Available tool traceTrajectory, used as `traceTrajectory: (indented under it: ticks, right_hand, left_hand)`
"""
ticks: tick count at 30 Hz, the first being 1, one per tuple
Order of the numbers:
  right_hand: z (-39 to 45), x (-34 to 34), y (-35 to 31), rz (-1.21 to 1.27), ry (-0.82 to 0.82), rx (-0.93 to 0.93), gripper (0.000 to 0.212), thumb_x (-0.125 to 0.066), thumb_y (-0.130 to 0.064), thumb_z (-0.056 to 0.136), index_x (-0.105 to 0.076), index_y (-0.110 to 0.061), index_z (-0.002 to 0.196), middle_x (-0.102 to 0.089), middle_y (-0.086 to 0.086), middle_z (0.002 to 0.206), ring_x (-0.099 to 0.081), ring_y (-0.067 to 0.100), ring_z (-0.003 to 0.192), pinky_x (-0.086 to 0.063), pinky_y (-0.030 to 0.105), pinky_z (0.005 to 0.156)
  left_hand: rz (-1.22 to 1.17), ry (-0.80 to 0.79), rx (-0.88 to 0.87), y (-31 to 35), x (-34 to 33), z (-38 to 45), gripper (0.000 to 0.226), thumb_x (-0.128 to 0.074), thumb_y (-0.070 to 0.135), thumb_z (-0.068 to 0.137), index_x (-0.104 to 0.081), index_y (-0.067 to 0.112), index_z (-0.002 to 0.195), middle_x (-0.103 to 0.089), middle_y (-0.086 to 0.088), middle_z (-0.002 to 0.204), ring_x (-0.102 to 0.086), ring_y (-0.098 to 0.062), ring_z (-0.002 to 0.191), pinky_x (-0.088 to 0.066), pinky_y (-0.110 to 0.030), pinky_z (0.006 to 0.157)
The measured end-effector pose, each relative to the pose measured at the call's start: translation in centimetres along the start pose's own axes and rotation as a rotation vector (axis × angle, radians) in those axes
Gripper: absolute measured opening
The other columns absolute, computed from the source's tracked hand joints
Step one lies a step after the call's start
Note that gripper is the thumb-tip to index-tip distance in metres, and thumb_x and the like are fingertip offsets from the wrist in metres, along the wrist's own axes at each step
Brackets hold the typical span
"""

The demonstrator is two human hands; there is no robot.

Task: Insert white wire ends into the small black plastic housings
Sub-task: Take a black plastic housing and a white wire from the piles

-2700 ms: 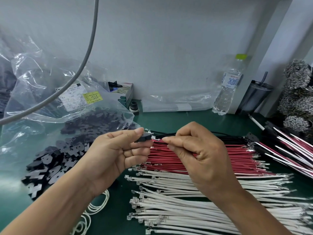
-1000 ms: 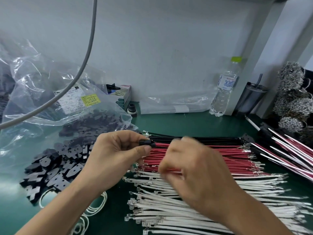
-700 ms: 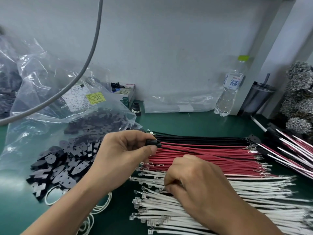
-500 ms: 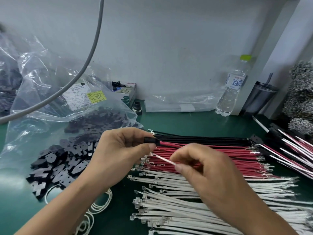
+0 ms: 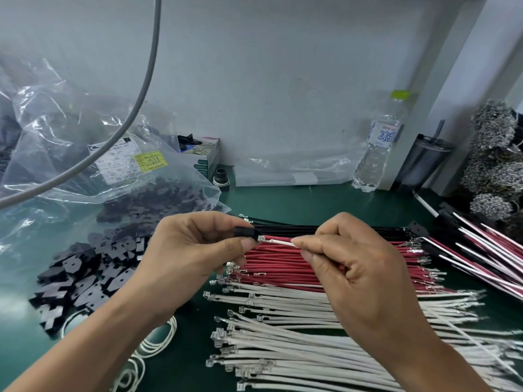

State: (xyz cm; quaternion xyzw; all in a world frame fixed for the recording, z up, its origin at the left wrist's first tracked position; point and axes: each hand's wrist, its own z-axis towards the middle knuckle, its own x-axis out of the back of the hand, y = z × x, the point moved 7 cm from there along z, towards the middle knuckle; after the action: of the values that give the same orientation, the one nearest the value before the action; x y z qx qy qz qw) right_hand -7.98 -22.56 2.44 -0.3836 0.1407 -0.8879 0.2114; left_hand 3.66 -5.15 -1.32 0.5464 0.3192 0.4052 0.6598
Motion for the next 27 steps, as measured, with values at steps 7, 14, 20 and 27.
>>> traceTrajectory:
  ticks: [7,14,20,27]
  right_hand:
    - [-0.2,-0.2,-0.3,-0.032,-0.009,-0.003,0.022,-0.059,-0.030,0.095,-0.079,-0.025,0.104,-0.054,-0.016,0.084,-0.056,0.010,0.068,-0.042,0.020,0.057]
    - [-0.1,0.1,-1.4,-0.249,-0.032,0.131,0.017,-0.064,-0.017,0.094,-0.077,-0.020,0.104,-0.055,-0.009,0.083,-0.047,0.009,0.062,-0.045,0.030,0.045]
    - [-0.3,-0.2,-1.4,-0.296,-0.062,0.168,0.026,-0.077,-0.001,0.086,-0.076,-0.016,0.107,-0.056,-0.006,0.084,-0.050,0.012,0.064,-0.046,0.031,0.045]
    - [0.0,0.3,-1.2,-0.346,-0.024,0.179,0.023,-0.080,-0.003,0.084,-0.077,-0.017,0.101,-0.058,-0.006,0.082,-0.051,0.012,0.063,-0.046,0.031,0.046]
  left_hand:
    - [-0.003,-0.019,0.009,0.0,-0.2,-0.1,0.024,-0.084,0.024,0.066,-0.083,0.019,0.090,-0.076,-0.015,0.072,-0.068,-0.014,0.059,-0.054,-0.020,0.053]
    - [-0.017,-0.017,0.022,0.0,-0.2,-0.1,0.026,-0.084,0.023,0.065,-0.083,0.018,0.090,-0.077,-0.014,0.075,-0.071,-0.017,0.063,-0.058,-0.024,0.057]
    - [-0.026,-0.001,0.018,0.2,-0.1,-0.1,0.029,-0.084,0.026,0.062,-0.083,0.018,0.090,-0.077,-0.013,0.075,-0.071,-0.019,0.064,-0.058,-0.024,0.057]
    - [-0.028,-0.050,0.040,0.1,-0.7,-0.3,0.026,-0.085,0.022,0.065,-0.083,0.015,0.090,-0.077,-0.015,0.075,-0.069,-0.017,0.061,-0.056,-0.022,0.055]
